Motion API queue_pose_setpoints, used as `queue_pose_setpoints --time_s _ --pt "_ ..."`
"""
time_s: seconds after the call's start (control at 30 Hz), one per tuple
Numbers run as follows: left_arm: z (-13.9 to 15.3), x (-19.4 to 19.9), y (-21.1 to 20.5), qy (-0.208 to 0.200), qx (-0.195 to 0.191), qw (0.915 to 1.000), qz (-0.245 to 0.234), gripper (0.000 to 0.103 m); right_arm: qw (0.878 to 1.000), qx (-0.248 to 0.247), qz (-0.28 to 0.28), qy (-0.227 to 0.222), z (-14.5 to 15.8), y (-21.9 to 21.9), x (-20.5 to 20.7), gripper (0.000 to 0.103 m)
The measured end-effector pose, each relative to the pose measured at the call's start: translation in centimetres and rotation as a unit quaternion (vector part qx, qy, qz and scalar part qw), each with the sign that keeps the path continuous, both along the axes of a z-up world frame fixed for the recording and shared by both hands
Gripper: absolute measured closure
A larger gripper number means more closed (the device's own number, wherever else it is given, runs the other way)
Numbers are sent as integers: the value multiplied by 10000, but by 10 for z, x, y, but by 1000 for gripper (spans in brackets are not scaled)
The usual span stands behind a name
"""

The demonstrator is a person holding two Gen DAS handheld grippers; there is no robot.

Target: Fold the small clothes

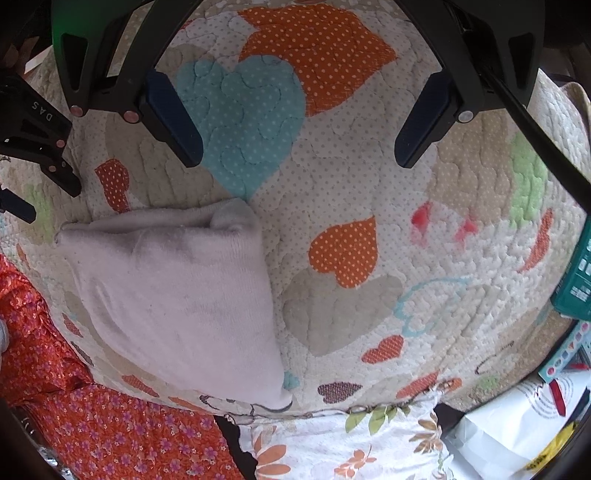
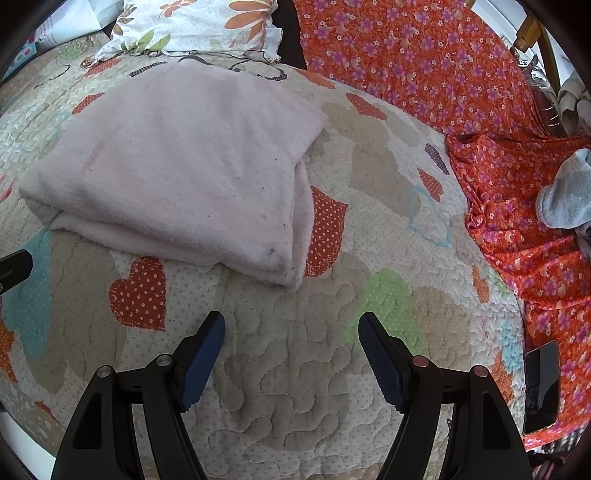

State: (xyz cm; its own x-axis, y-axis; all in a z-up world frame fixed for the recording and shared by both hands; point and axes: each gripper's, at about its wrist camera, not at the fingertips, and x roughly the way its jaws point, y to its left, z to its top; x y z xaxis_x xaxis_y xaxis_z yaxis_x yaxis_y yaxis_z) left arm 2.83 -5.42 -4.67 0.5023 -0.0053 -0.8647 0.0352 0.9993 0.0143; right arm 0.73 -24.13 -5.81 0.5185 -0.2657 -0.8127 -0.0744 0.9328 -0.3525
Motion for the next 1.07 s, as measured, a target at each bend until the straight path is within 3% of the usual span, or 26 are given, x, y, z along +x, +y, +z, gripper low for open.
queue_pose_setpoints --time_s 0.43,0.67,1.07 --pt "5 -1 0 -143 122 9998 -16 0 9995 208 51 -248 9 3 -1 24" --pt "4 -1 -1 -133 133 9998 -53 0 9995 242 72 -168 6 4 -2 24" --pt "2 -2 -2 -118 -75 9998 -114 0 9989 465 26 -114 4 0 1 24"
